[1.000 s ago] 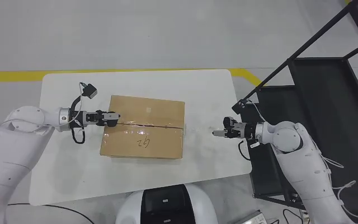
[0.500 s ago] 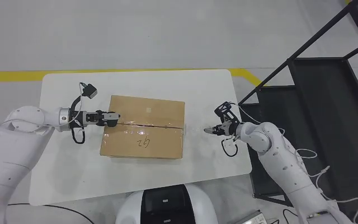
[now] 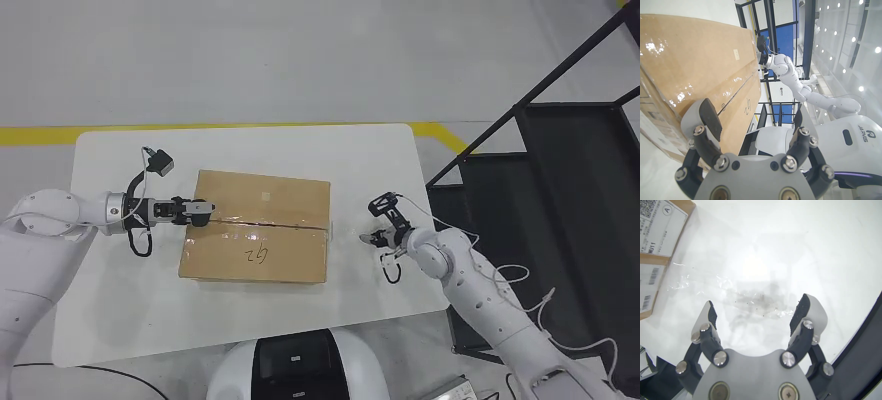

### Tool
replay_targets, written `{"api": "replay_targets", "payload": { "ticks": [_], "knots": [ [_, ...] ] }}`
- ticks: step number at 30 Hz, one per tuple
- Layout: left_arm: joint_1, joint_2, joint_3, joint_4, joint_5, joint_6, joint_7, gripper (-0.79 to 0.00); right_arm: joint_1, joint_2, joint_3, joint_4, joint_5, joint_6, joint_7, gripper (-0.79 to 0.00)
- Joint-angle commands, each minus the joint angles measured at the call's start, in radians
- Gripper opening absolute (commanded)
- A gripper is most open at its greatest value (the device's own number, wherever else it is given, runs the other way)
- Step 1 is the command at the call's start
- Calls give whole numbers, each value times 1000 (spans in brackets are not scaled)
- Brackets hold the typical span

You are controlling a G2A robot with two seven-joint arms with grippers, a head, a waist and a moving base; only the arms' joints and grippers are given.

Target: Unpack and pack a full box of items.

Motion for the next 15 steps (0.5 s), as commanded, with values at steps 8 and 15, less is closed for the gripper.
{"api": "replay_targets", "payload": {
  "ticks": [8, 15],
  "knots": [
    [0, 0, 0, 0, 0, 0, 0, 0, 2, -11, -20, -6, -33, 78, 38, -154],
    [0, 0, 0, 0, 0, 0, 0, 0, 4, -19, -25, -7, -34, 109, 60, -37]
  ]
}}
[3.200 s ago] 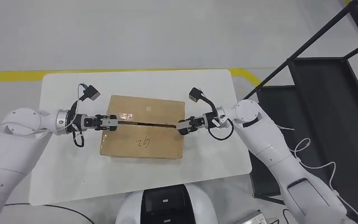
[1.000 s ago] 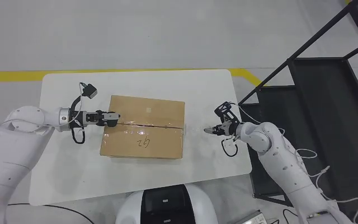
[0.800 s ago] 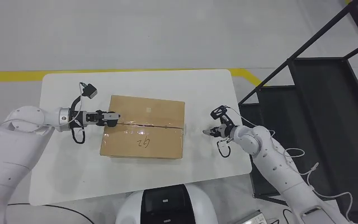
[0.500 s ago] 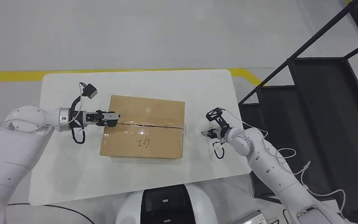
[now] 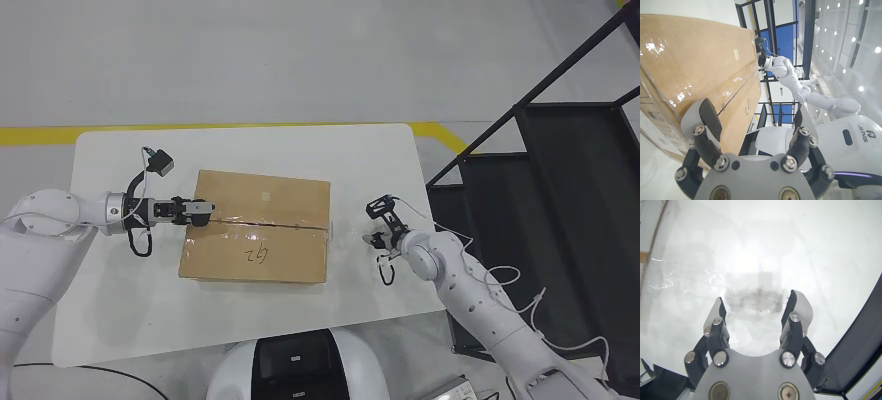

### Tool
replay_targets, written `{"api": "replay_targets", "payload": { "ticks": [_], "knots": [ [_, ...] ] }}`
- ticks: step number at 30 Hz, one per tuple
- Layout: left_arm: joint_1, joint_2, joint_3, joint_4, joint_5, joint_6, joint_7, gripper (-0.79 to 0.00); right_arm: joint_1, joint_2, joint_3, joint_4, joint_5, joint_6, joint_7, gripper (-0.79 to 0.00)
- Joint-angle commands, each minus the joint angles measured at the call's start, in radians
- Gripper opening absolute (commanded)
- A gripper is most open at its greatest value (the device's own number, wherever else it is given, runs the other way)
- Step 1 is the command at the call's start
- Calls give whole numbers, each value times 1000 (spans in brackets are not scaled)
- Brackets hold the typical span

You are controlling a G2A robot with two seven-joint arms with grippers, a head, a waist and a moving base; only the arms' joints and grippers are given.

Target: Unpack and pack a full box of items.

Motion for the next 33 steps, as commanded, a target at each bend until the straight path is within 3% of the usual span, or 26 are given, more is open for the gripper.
{"api": "replay_targets", "payload": {
  "ticks": [1, 4, 9, 15, 18, 22, 27, 31, 32, 33],
  "knots": [
    [0, 0, 0, 0, 0, 0, 0, 0, 3, -2, -2, 3, 1, 7, 1, -18],
    [0, 0, 0, 0, 0, 0, 0, 0, 9, -7, -4, 12, 16, 12, 1, -40],
    [0, 0, 0, 0, 0, 0, 0, 0, 24, -17, -17, 31, 36, 15, 11, -179],
    [0, 0, 0, 0, 0, 0, 0, 0, 42, -26, -21, 50, 46, 24, 20, -228],
    [0, 0, 0, 0, 0, 0, 0, 0, 48, -29, -23, 57, 46, 29, 23, -369],
    [0, 0, 0, 0, 0, 0, 0, 0, 53, -33, -26, 69, 39, 33, 29, -369],
    [0, 0, 0, 0, 0, 0, 0, 0, 46, -33, -8, 52, 47, 25, 23, -462],
    [0, 0, 0, 0, 0, 0, 0, 0, 8, -19, 44, -22, 62, -4, 43, -489],
    [0, 0, 0, 0, 0, 0, 0, 0, -5, -14, 63, -46, 64, -14, 51, -508],
    [0, 0, 0, 0, 0, 0, 0, 0, -21, -9, 83, -72, 75, -26, 59, -594]
  ]
}}
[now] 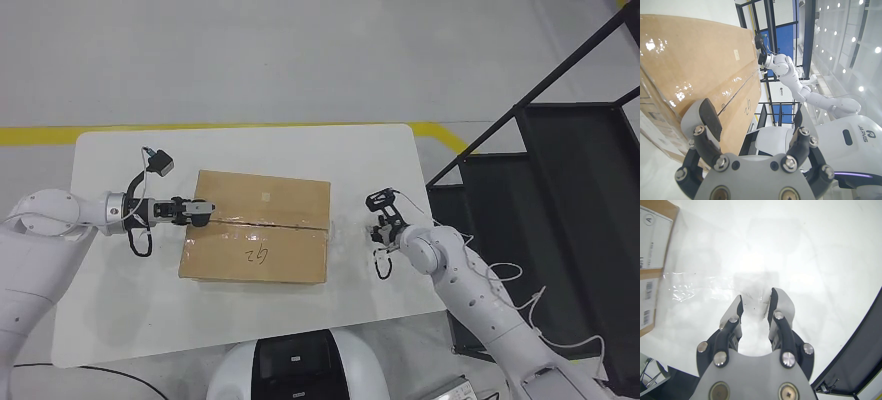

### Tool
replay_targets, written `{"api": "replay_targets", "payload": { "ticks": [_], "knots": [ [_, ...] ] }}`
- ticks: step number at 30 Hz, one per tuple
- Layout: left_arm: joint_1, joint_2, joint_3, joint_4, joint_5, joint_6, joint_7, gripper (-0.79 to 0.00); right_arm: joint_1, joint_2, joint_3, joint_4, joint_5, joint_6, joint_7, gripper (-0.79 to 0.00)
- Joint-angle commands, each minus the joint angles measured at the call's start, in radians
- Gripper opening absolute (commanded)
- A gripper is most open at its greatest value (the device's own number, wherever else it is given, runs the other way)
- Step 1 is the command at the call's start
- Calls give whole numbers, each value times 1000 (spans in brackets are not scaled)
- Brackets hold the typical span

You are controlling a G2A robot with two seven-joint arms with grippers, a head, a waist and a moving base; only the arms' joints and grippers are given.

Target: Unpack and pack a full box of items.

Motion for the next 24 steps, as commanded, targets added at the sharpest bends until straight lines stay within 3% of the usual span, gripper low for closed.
{"api": "replay_targets", "payload": {
  "ticks": [1, 3, 7, 11, 17, 22, 24],
  "knots": [
    [0, 0, 0, 0, 0, 0, 0, 0, -28, 9, 38, -45, 22, -24, 18, -690],
    [0, 0, 0, 0, 0, 0, 0, 0, -59, 19, 82, -96, 22, -42, 36, -785],
    [0, 0, 0, 0, 0, 0, 0, 0, -122, 36, 174, -178, 135, -127, 76, -785],
    [0, 0, 0, 0, 0, 0, 0, 0, -161, 50, 284, -186, 415, -275, 142, -785],
    [0, 0, 0, 0, 0, 0, 0, 0, -178, 72, 403, -162, 810, -438, 345, -785],
    [0, 0, 0, 0, 0, 0, 0, 0, -165, 92, 479, -136, 1166, -486, 558, -785],
    [0, 0, 0, 0, 0, 0, 0, 0, -159, 97, 483, -146, 1271, -460, 597, -785]
  ]
}}
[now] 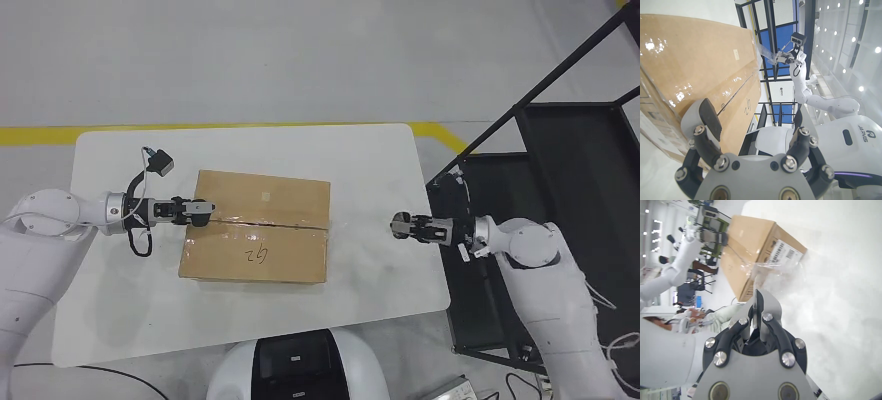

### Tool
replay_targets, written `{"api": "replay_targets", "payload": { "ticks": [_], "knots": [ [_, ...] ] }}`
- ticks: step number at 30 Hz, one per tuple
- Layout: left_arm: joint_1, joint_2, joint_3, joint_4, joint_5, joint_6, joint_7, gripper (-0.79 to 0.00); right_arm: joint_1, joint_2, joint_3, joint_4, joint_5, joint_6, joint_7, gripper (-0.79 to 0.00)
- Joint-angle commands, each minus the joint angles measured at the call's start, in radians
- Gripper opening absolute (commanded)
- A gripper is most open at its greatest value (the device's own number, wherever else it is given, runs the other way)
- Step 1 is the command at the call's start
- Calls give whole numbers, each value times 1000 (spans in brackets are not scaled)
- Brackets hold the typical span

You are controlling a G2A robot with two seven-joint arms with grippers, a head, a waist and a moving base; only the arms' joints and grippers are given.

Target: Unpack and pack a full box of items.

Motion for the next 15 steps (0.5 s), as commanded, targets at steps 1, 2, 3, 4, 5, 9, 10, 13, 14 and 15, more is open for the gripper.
{"api": "replay_targets", "payload": {
  "ticks": [1, 2, 3, 4, 5, 9, 10, 13, 14, 15],
  "knots": [
    [0, 0, 0, 0, 0, 0, 0, 0, 9, 6, 1, -18, 106, 35, 28, -785],
    [0, 0, 0, 0, 0, 0, 0, 0, 13, 9, -2, -28, 144, 47, 40, -785],
    [0, 0, 0, 0, 0, 0, 0, 0, 19, 11, -11, -41, 188, 58, 51, -785],
    [0, 0, 0, 0, 0, 0, 0, 0, 27, 13, -19, -46, 223, 66, 59, -785],
    [0, 0, 0, 0, 0, 0, 0, 0, 37, 14, -31, -53, 265, 70, 63, -785],
    [0, 0, 0, 0, 0, 0, 0, 0, 96, 12, -110, -74, 397, 94, 87, -785],
    [0, 0, 0, 0, 0, 0, 0, 0, 116, 11, -133, -82, 415, 99, 92, -785],
    [10, 0, -2, -13, 12, 6, 27, 0, 170, 3, -212, -99, 461, 107, 100, -785],
    [15, 0, -5, -22, 20, 11, 39, 0, 188, 0, -238, -93, 465, 108, 101, -785],
    [21, 1, -10, -29, 23, 14, 45, 0, 207, -4, -271, -91, 459, 110, 103, -785]
  ]
}}
